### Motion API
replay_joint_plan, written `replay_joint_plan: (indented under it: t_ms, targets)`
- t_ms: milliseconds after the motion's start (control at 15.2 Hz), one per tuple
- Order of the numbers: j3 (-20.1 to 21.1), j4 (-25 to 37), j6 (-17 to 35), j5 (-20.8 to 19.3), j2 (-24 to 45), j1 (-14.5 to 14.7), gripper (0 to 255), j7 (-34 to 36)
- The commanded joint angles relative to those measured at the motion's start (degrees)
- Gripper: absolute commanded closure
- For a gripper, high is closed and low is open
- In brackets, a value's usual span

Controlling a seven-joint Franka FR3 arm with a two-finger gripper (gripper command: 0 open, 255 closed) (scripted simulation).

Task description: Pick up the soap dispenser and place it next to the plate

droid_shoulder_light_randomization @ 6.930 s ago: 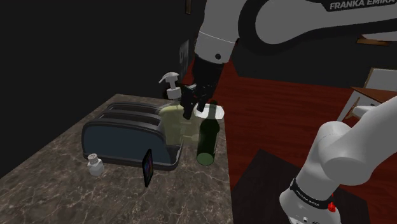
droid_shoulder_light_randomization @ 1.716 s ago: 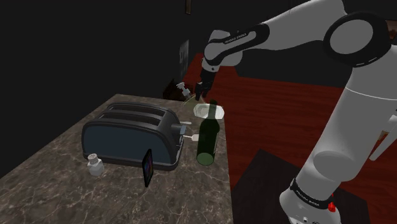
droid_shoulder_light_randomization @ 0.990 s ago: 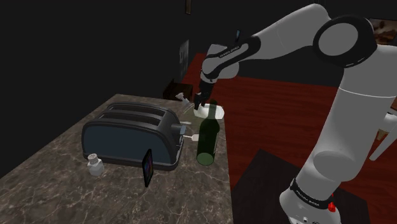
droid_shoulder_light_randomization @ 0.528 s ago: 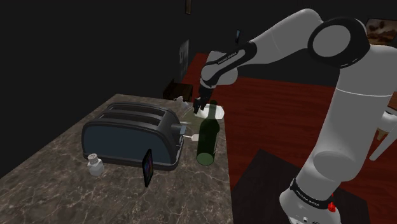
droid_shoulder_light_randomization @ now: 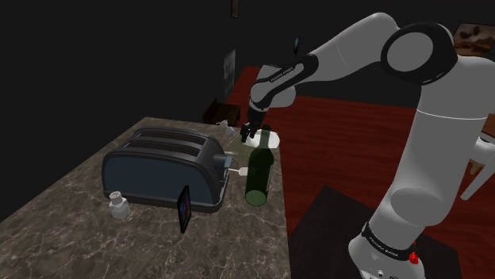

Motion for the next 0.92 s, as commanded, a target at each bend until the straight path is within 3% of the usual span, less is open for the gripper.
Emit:
replay_joint_plan:
  t_ms: [0, 330, 594, 858]
  targets:
    - [0.0, -0.56, -0.26, -0.02, 0.24, -0.02, 0, -0.09]
    - [0.06, -0.41, -0.16, -0.04, 0.47, 0.08, 0, 0.06]
    - [-0.48, 0.67, -6.35, -1.1, -4.62, -0.25, 0, 0.76]
    - [-0.48, 0.67, -6.35, -1.1, -4.62, -0.25, 0, 0.76]
